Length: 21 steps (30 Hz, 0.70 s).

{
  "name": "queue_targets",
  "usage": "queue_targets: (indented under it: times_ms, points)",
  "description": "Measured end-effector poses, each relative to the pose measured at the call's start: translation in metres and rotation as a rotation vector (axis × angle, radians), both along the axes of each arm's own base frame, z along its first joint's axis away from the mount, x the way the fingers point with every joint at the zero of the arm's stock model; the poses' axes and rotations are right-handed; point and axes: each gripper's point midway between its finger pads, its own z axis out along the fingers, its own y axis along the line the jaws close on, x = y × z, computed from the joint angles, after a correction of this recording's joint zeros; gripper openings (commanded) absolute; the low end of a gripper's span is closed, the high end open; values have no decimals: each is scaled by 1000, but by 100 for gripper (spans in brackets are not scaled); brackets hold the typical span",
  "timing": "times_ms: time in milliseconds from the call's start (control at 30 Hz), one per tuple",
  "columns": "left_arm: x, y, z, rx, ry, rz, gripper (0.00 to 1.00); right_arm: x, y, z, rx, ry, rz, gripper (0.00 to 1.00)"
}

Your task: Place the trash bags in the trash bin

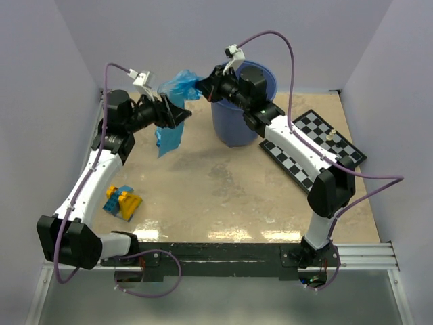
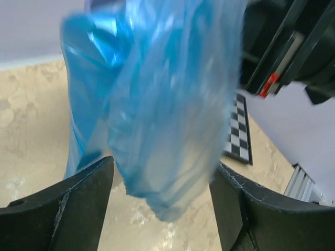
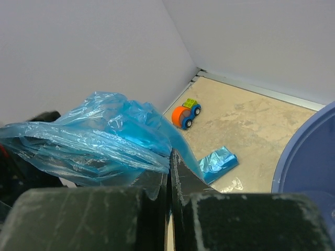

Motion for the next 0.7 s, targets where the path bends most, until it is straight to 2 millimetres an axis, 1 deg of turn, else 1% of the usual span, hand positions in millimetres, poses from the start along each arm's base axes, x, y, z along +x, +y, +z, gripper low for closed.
queue_targets:
  times_ms: [67, 167, 200, 300, 400, 533, 667, 700]
  points:
    - [7, 3, 15, -41, -43, 21, 73, 0, -1, -2, -3, 3, -3, 0]
    - [12, 4, 33, -88, -93, 29, 68, 1, -1, -7, -11, 9, -8, 0]
    - [13, 3, 38, -100, -108, 27, 64, 1, -1, -9, -13, 11, -8, 0]
    - [15, 1, 44, -123, -121, 23, 52, 0, 0, -11, -18, 14, -8, 0]
    - [21, 2, 44, -130, -119, 35, 33, -1, 1, -11, -18, 11, -3, 0]
    - [33, 5, 33, -130, -88, 69, 1, -5, 5, -11, -24, 6, 12, 0]
    - [43, 13, 24, -109, -78, 98, 0, -6, 6, -14, -39, 0, 16, 0]
    - [44, 17, 23, -103, -78, 108, 0, -6, 6, -17, -46, 0, 17, 2]
